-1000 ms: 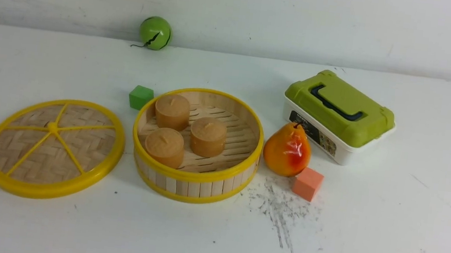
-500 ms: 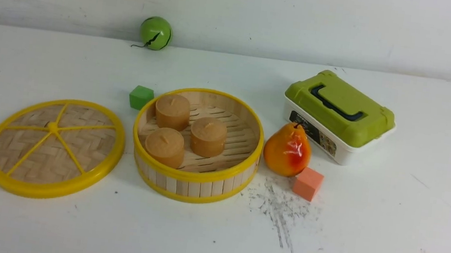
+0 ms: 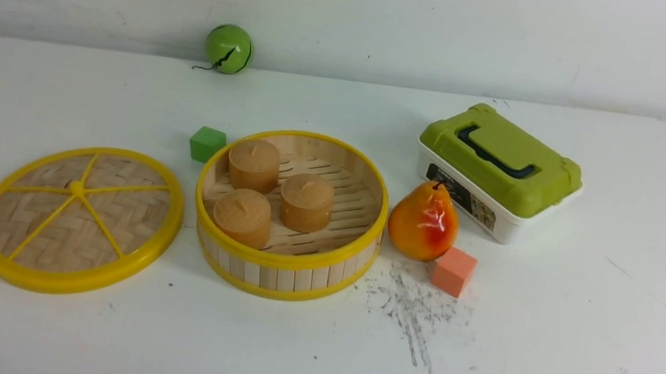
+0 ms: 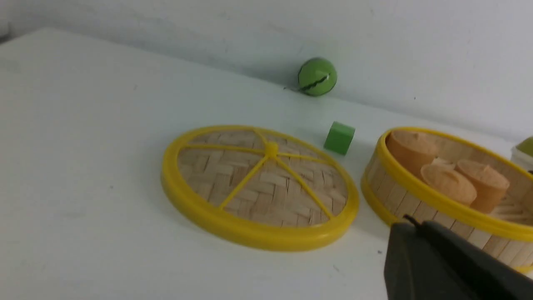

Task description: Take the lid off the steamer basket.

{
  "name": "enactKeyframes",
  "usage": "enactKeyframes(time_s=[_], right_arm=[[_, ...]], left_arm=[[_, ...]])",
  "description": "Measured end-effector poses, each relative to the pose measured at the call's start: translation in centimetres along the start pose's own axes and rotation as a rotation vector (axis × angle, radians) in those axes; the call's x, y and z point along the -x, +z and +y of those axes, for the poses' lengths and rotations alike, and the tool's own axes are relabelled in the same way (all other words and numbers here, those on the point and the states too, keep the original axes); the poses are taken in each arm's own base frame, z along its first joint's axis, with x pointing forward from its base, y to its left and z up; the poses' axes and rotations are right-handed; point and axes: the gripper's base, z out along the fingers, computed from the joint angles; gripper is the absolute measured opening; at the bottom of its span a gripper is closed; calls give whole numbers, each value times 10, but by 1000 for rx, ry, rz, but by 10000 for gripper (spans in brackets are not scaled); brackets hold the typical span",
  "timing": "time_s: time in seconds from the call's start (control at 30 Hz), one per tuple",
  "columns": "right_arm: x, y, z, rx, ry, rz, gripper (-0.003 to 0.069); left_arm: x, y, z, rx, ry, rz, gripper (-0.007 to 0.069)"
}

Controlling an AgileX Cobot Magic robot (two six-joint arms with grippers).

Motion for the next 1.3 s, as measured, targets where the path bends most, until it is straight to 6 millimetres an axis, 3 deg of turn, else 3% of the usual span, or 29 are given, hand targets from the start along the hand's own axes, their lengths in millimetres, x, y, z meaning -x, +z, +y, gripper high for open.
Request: enactKeyframes(time_s=[0.43, 0.73, 1.3], right_arm=[[0, 0, 0, 0, 0, 0, 240], [0, 0, 0, 0, 0, 0, 240], [0, 0, 0, 0, 0, 0, 240]], left_arm=[[-2, 0, 1, 6, 16, 23, 6], [-21, -3, 5, 49, 30, 238, 8], [-23, -3, 3, -6, 126, 256, 8]])
